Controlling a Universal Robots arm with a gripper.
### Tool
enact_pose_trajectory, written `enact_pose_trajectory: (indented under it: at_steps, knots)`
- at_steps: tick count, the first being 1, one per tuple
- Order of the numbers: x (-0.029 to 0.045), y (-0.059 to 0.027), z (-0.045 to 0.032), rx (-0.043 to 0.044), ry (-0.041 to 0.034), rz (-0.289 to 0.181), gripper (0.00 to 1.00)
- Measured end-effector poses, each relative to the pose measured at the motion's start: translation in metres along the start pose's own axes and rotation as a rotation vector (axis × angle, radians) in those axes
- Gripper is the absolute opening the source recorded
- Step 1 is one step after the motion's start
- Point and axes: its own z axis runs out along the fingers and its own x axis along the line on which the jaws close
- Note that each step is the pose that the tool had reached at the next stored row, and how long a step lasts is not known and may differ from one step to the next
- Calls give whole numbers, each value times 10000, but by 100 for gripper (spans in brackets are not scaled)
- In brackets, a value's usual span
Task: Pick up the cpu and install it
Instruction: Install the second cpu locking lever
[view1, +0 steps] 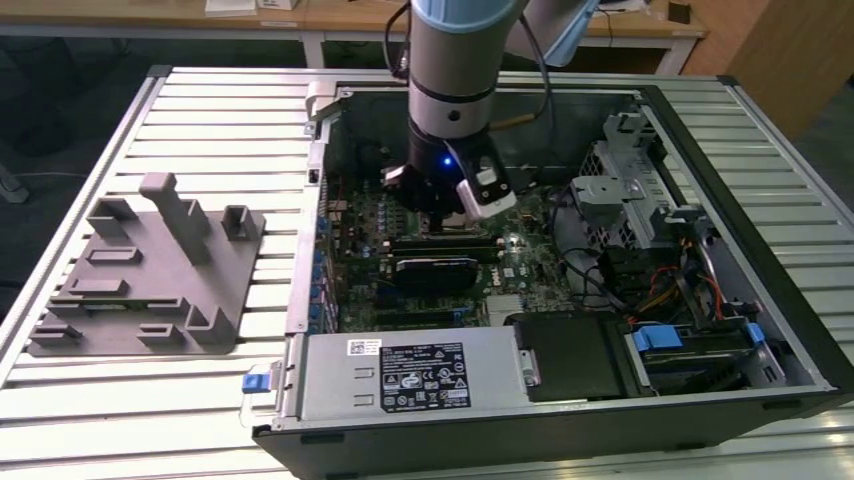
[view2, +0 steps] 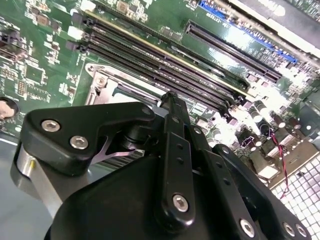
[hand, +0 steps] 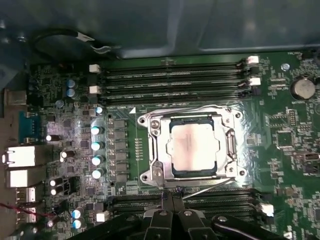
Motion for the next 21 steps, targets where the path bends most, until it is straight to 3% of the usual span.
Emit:
enact_pose_trajectory:
  at_steps: [6,14,16,21]
  knots:
    - [38,-57,43,-432,33,-62,11]
    - [43,-195,79,-647,48,-78,11]
    - [49,-215,92,-807,57,-85,11]
    - [77,-251,117,-1315,93,-115,11]
